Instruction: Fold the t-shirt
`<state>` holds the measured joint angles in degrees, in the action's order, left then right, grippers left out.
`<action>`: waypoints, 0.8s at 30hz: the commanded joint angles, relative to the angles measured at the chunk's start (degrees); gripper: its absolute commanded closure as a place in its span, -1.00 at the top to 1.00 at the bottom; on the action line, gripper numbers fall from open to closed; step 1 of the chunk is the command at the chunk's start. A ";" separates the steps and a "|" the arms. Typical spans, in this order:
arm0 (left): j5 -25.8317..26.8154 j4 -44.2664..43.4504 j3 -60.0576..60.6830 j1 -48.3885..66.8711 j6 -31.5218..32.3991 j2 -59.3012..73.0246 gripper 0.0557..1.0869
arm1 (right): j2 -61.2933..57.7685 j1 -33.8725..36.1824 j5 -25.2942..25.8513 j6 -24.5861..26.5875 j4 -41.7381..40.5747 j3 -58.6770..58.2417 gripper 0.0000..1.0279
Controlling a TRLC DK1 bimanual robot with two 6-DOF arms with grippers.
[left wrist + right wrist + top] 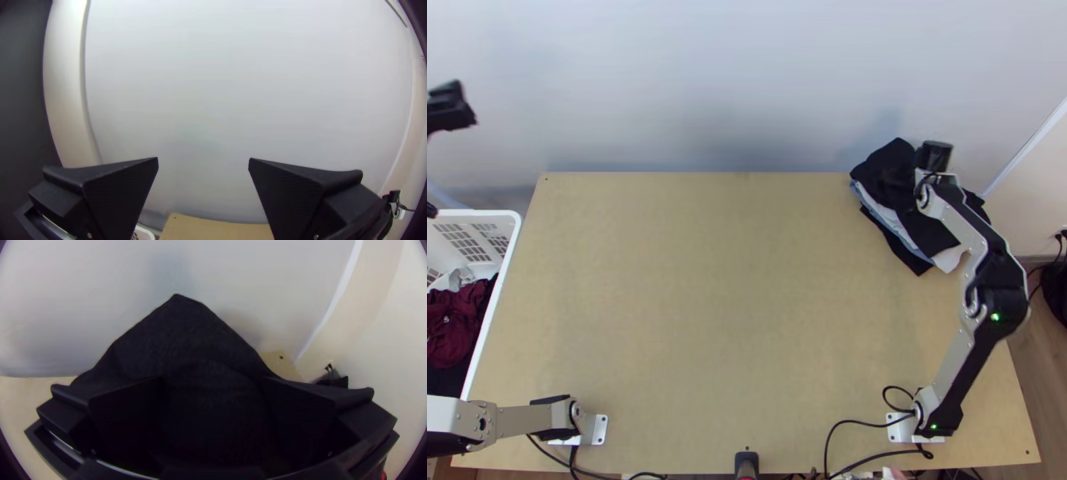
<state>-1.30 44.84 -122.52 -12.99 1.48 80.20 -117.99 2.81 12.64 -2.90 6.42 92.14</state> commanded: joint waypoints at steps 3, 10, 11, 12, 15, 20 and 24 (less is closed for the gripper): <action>-2.39 -3.00 -1.58 -2.65 1.60 -1.98 0.92 | 8.13 0.62 0.54 -2.64 1.58 4.54 0.93; -2.57 -7.49 6.50 -2.65 3.09 -5.94 0.92 | 27.03 -2.28 0.54 7.03 2.20 8.23 0.93; -2.57 -10.91 10.11 -2.30 2.48 -7.78 0.92 | 29.31 -2.63 0.54 7.73 2.11 8.67 0.93; -2.57 -14.78 13.89 -2.12 2.13 -9.80 0.92 | 31.69 -2.54 0.54 7.47 1.14 8.76 0.93; -2.57 -26.21 24.78 0.07 1.69 -15.78 0.92 | 38.98 -2.37 0.54 3.42 -1.05 8.67 0.93; -3.80 -42.20 41.75 0.78 1.25 -24.92 0.92 | 52.34 -1.49 0.54 2.11 -10.37 1.11 0.93; -6.17 -56.88 58.36 0.87 0.55 -34.59 0.92 | 66.58 -2.02 -3.33 4.57 -25.05 -16.99 0.92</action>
<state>-6.76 -5.87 -73.23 -12.32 2.87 51.53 -58.17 1.19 11.27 0.12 -15.05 85.17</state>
